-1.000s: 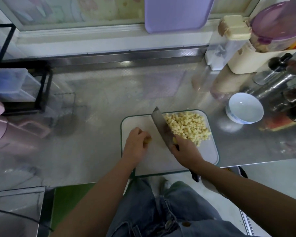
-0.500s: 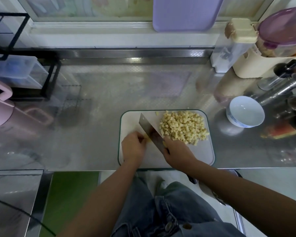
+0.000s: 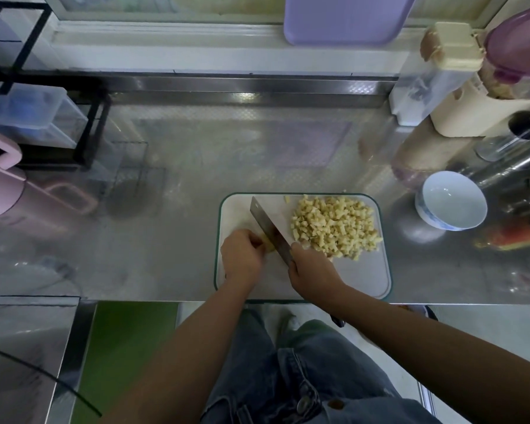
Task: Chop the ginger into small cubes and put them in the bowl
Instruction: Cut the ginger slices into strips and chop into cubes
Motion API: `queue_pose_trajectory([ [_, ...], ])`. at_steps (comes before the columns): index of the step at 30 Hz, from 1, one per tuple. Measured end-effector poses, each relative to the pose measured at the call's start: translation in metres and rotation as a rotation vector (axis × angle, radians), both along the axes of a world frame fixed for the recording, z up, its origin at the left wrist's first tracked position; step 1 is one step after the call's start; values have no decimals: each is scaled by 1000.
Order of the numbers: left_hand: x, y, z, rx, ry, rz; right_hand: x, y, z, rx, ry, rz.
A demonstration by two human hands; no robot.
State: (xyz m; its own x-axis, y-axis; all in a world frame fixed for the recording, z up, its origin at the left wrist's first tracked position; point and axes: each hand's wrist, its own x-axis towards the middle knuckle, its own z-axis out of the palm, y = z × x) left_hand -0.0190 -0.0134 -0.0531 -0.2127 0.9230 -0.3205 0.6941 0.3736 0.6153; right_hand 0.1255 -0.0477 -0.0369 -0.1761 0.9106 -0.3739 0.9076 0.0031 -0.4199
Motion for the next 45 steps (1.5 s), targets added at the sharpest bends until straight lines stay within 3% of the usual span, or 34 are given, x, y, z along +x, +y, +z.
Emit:
queue_pose_trajectory([
  [10,-3,1,4,-39,-34,-19,0,8,5,80,126,-36],
  [16,-4,3,5,-58,-32,-30,1,3,4,34,40,17],
  [33,-2,8,9,-83,-30,-17,-15,10,-6,13,21,-17],
  [45,-4,7,11,-101,-29,-15,-10,10,1,68,89,6],
])
